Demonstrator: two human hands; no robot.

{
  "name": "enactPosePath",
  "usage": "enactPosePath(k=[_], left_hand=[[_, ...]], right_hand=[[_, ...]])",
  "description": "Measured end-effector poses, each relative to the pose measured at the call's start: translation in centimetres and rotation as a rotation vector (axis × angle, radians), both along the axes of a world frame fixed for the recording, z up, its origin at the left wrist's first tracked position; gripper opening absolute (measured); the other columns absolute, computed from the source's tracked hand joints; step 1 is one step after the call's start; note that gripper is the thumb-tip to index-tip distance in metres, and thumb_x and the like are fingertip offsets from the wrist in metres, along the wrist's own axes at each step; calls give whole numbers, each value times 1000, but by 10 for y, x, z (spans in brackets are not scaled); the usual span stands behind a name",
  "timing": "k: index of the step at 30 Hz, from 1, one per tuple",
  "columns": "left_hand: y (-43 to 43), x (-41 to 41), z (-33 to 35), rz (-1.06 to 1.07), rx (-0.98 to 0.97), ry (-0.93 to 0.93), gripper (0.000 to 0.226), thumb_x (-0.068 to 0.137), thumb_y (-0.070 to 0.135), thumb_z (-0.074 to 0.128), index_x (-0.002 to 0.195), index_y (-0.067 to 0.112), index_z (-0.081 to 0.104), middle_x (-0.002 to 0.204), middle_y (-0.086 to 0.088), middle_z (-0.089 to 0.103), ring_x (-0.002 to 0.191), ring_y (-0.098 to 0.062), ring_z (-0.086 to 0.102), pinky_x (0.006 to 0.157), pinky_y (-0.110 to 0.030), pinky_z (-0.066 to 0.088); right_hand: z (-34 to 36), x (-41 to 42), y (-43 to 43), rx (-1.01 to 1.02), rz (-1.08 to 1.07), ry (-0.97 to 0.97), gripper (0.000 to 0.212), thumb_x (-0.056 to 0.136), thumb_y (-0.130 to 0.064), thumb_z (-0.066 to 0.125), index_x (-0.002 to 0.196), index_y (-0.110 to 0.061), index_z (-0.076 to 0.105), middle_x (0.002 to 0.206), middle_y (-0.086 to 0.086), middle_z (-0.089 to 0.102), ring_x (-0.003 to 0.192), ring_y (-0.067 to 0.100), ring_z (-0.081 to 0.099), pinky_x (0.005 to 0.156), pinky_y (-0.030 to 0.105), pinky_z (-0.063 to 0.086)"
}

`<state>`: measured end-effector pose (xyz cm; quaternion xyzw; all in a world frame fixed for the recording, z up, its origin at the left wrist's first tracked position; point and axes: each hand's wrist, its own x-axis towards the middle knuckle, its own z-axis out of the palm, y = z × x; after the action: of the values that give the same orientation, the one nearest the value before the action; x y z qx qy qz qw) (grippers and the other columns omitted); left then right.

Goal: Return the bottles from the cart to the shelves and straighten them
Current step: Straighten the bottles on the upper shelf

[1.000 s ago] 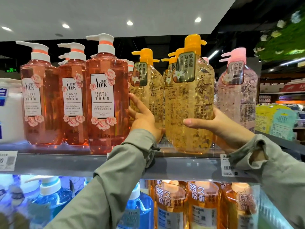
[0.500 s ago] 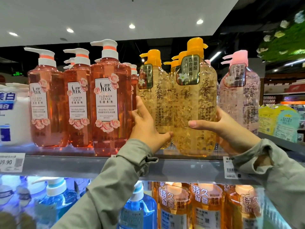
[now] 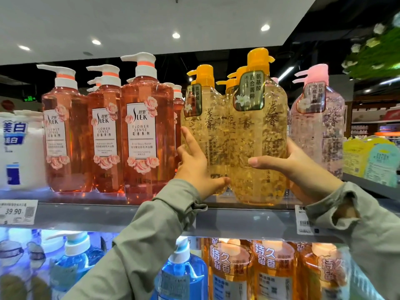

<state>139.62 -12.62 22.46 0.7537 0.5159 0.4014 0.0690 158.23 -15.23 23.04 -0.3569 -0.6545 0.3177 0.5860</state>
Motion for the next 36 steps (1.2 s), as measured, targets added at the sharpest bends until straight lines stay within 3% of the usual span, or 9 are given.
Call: enactPosePath(k=[7, 12, 17, 22, 28, 32, 36], left_hand=[[1, 4, 1, 10, -47, 5, 133, 77, 38, 73, 127, 18, -49, 149, -33, -20, 143, -41, 9, 115, -43, 13], [11, 8, 7, 87, -129, 39, 133, 79, 38, 72, 122, 16, -53, 149, -29, -26, 142, -41, 14, 117, -46, 16], [15, 12, 12, 112, -188, 41, 128, 84, 34, 68, 109, 17, -56, 148, -27, -30, 144, -39, 2, 117, -47, 14], [16, 14, 16, 140, -227, 92, 124, 85, 39, 65, 106, 16, -55, 149, -27, -26, 143, -40, 8, 114, -46, 17], [13, 12, 18, 139, -244, 129, 125, 86, 39, 64, 119, 16, -54, 149, -26, -24, 142, -38, 18, 112, -45, 22], [14, 14, 16, 175, -248, 188, 123, 86, 45, 61, 105, 17, -58, 149, -29, -20, 140, -38, 25, 110, -43, 27], [14, 13, 16, 246, -215, 269, 122, 84, 57, 55, 130, 8, -47, 151, -31, -12, 141, -37, 22, 113, -43, 18]], right_hand=[[0, -3, 0, 29, -71, -25, 130, 22, -47, 92, 137, -22, 37, 127, 3, 59, 116, 24, 57, 104, 52, 41], [0, 0, 1, 3, -39, -20, 121, 31, -38, 89, 139, -23, 35, 123, 1, 62, 112, 21, 60, 101, 51, 44], [0, 0, 1, -8, -36, -13, 108, 41, -27, 86, 137, -24, 37, 116, -1, 65, 103, 16, 64, 90, 39, 49], [1, -1, -1, -32, -28, 1, 107, 33, -31, 87, 131, -27, 42, 109, -4, 69, 93, 13, 69, 82, 38, 53], [3, -1, -5, -50, -23, 10, 84, 47, -19, 84, 122, -25, 46, 107, 1, 70, 91, 15, 69, 73, 33, 53], [1, 1, -3, -26, -21, 14, 82, 47, -17, 83, 120, -27, 45, 102, -3, 70, 83, 8, 70, 65, 25, 52], [0, 1, -1, 10, -30, 0, 86, 47, -23, 81, 124, -29, 43, 102, -7, 70, 86, 5, 69, 68, 24, 52]])
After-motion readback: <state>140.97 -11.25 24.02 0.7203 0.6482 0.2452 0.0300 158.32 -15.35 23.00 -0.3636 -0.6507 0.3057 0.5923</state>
